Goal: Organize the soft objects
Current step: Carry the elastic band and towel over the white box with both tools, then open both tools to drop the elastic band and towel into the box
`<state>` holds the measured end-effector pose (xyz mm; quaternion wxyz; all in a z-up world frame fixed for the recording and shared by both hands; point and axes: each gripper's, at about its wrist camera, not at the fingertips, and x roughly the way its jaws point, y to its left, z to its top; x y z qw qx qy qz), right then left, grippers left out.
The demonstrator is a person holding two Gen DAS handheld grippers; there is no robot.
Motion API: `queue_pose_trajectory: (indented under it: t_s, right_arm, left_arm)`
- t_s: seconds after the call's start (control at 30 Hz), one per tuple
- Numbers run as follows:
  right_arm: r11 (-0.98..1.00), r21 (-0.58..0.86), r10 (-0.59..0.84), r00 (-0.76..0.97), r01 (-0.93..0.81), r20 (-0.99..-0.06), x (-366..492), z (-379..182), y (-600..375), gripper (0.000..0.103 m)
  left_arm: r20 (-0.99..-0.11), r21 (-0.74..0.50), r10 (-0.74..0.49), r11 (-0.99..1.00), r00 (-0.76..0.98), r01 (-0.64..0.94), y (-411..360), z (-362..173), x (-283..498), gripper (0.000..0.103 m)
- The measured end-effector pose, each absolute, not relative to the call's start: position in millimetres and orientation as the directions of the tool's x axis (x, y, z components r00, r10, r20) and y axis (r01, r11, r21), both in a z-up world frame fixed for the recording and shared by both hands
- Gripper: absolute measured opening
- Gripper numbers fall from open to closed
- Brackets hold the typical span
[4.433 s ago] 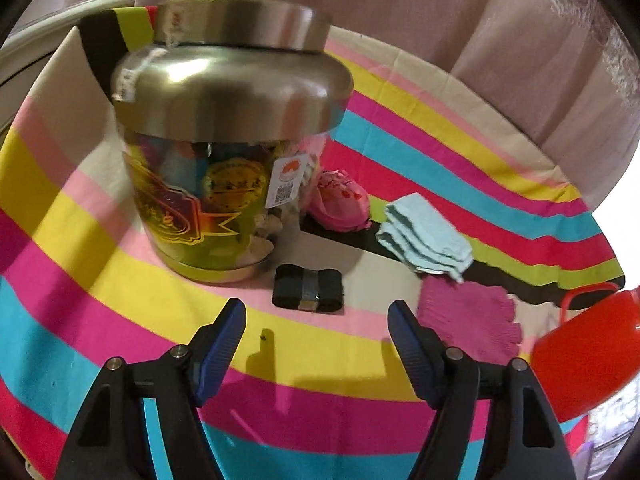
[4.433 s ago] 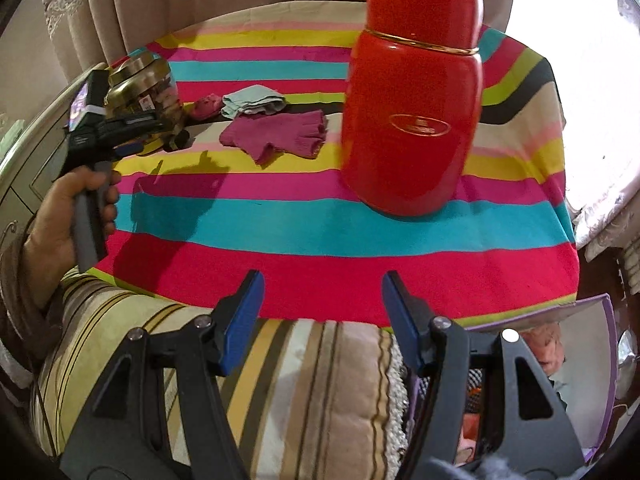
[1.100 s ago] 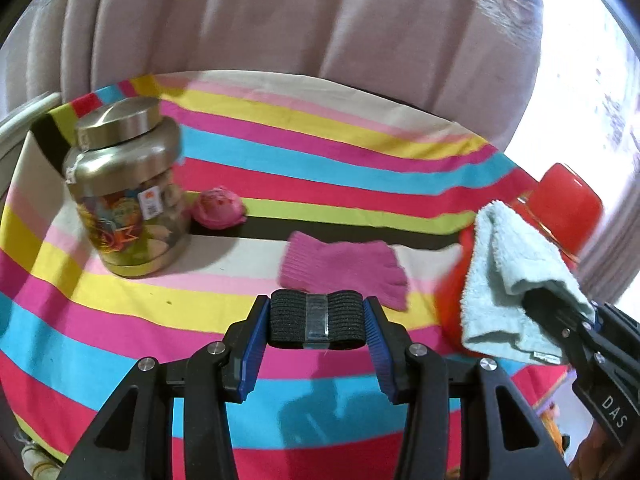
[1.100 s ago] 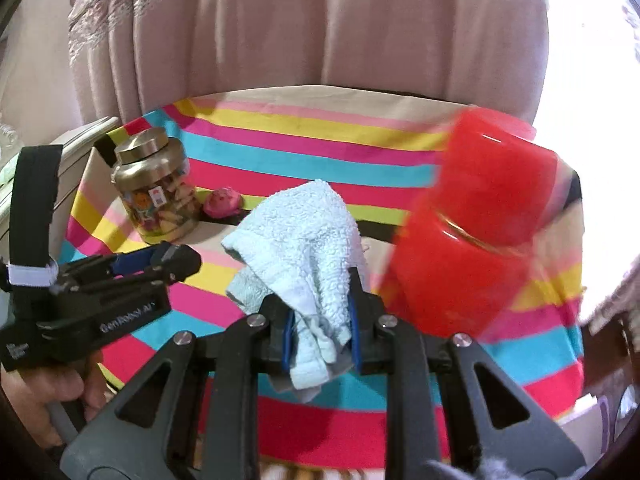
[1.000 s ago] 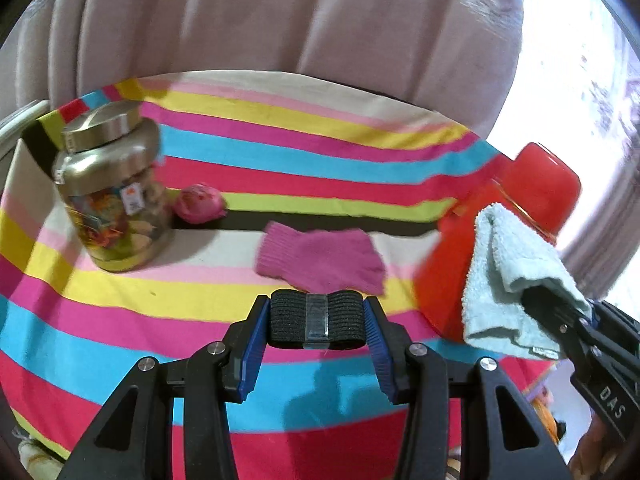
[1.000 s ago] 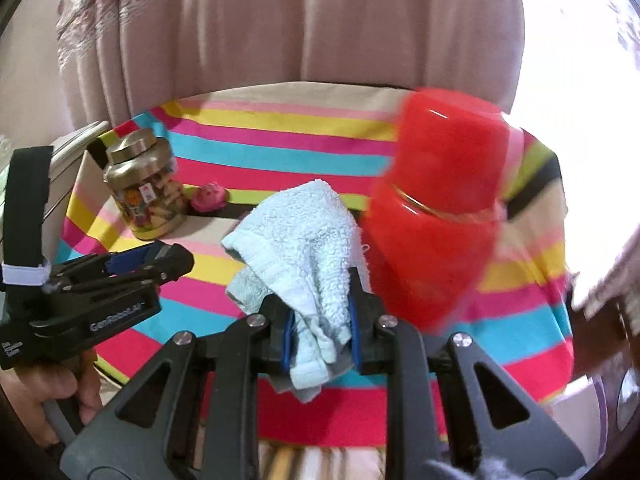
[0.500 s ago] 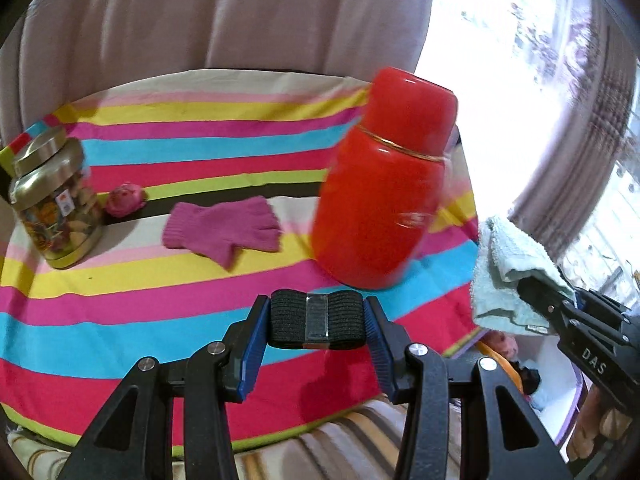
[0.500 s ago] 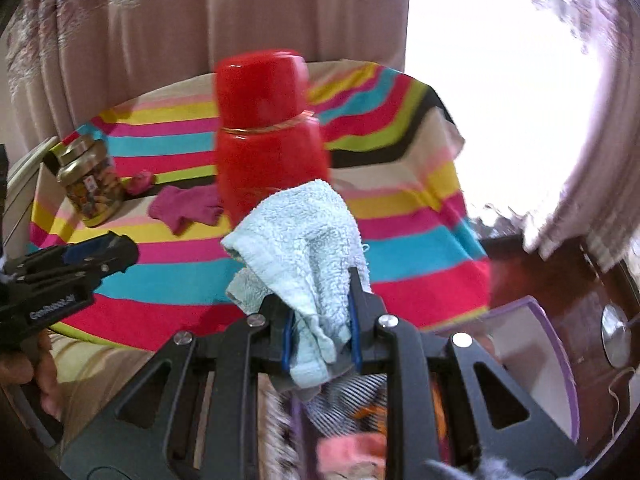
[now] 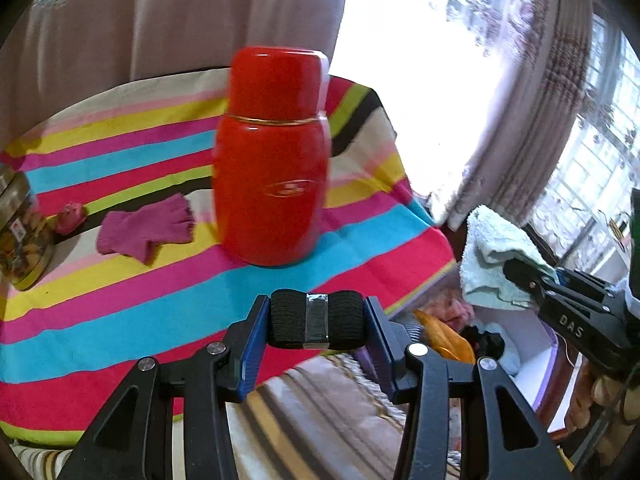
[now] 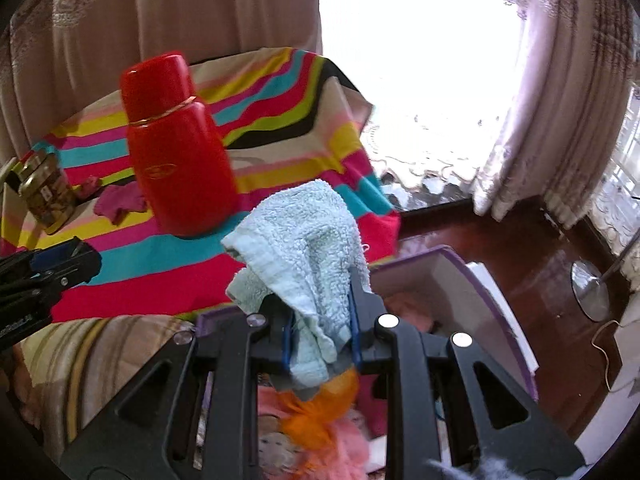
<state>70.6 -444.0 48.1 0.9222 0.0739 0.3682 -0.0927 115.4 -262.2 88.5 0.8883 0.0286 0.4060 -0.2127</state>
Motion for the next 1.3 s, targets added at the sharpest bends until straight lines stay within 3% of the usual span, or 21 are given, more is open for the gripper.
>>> queue_pose_trajectory:
  t_s: [0.57,0.67,0.73,0.83,1.3]
  right_arm:
    - [0.929,0.049,-0.21,0.633,0.366,-0.745,38,32,-496,0.029]
    - [0.922,0.048,-0.218,0.619,0.383,-0.755,34,29,-502,0.035]
    - [0.918,0.05,-0.22,0.612,0.392,-0.76,33,27,-506,0.048]
    - [0.914,0.048,-0.231,0.614,0.402,-0.755,31,28,-507,0.059]
    - [0.938,0.031,-0.199,0.612,0.344,-0.765,41,27,-481,0.06]
  left_arm:
    - [-0.75,-0.178,-0.491,0.795,0.443,0.58,-328,89,78,0.049]
    - [-0.748,-0.235,-0.548,0.745,0.373,0.624,-337,87,75,0.052]
    - [-0.752,-0.239,-0.553,0.736,0.359,0.634,-341,86,73,0.065]
    - [-0.749,-0.247,-0.553,0.744,0.365,0.621,-337,87,75,0.067]
    - [-0.763,-0.249,-0.493,0.821,0.417,0.514,-301,82,97,0.067]
